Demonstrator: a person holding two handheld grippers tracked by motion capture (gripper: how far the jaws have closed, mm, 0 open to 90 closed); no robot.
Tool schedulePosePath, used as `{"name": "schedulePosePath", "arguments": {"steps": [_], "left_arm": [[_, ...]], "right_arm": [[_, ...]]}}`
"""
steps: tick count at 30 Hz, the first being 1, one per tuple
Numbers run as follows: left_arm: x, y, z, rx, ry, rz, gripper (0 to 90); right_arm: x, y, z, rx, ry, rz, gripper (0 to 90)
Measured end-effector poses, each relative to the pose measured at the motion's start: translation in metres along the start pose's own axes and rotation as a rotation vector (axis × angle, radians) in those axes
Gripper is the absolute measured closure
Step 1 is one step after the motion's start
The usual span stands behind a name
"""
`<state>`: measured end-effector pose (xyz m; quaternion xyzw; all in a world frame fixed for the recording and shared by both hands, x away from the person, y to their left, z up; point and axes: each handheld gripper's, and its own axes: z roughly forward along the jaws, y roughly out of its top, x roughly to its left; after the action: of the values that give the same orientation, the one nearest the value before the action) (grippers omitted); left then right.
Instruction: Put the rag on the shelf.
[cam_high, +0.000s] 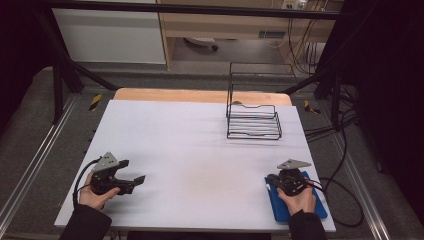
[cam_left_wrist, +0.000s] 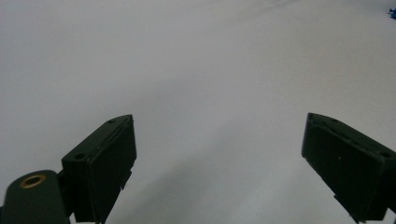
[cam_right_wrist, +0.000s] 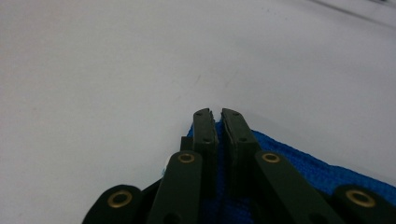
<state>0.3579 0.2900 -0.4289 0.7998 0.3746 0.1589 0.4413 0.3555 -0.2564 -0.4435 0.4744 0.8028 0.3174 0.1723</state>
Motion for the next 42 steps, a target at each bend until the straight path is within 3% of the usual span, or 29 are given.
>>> {"name": "schedulePosePath", "arguments": {"steps": [3, 8, 10, 11, 13, 17, 26, 29, 35, 37, 39, 42], "left_arm": [[0.000, 0.000, 0.000, -0.002, 0.000, 0.001, 10.2], [0.000, 0.000, 0.000, -0.001, 0.000, 0.001, 10.2], [0.000, 0.000, 0.000, -0.001, 0.001, 0.001, 10.2], [0.000, 0.000, 0.000, -0.001, 0.001, 0.001, 10.2], [0.000, 0.000, 0.000, -0.002, 0.001, 0.001, 10.2], [0.000, 0.000, -0.001, -0.008, 0.001, -0.005, 10.2], [0.001, 0.000, 0.000, -0.007, 0.002, -0.004, 10.2], [0.001, 0.000, 0.000, -0.004, 0.003, -0.003, 10.3], [0.001, 0.000, 0.001, -0.001, 0.002, -0.005, 10.3], [0.002, 0.000, 0.001, -0.001, 0.004, -0.005, 10.3], [0.002, 0.000, 0.000, -0.001, 0.008, -0.006, 10.3], [0.002, 0.000, 0.000, -0.005, 0.009, -0.006, 10.3]], "right_arm": [[0.001, -0.001, 0.002, -0.024, 0.012, -0.005, 69.9], [0.003, -0.002, 0.005, -0.031, 0.004, -0.014, 63.2], [0.005, -0.002, 0.005, -0.034, -0.001, -0.017, 63.4], [0.006, -0.004, 0.006, -0.040, -0.022, -0.046, 66.6], [0.006, -0.004, 0.005, -0.034, -0.038, -0.051, 73.3], [0.005, -0.002, 0.004, -0.011, -0.048, -0.028, 82.9], [0.003, 0.002, 0.000, -0.032, -0.029, -0.009, 86.8], [0.007, 0.008, -0.003, -0.067, 0.017, 0.007, 86.8], [0.016, 0.028, 0.001, -0.110, 0.057, 0.010, 86.7], [0.025, 0.044, 0.010, -0.120, 0.079, -0.008, 86.7], [0.029, 0.048, 0.014, -0.119, 0.083, -0.010, 86.6], [0.041, 0.066, 0.034, -0.120, 0.098, -0.027, 86.5]]}}
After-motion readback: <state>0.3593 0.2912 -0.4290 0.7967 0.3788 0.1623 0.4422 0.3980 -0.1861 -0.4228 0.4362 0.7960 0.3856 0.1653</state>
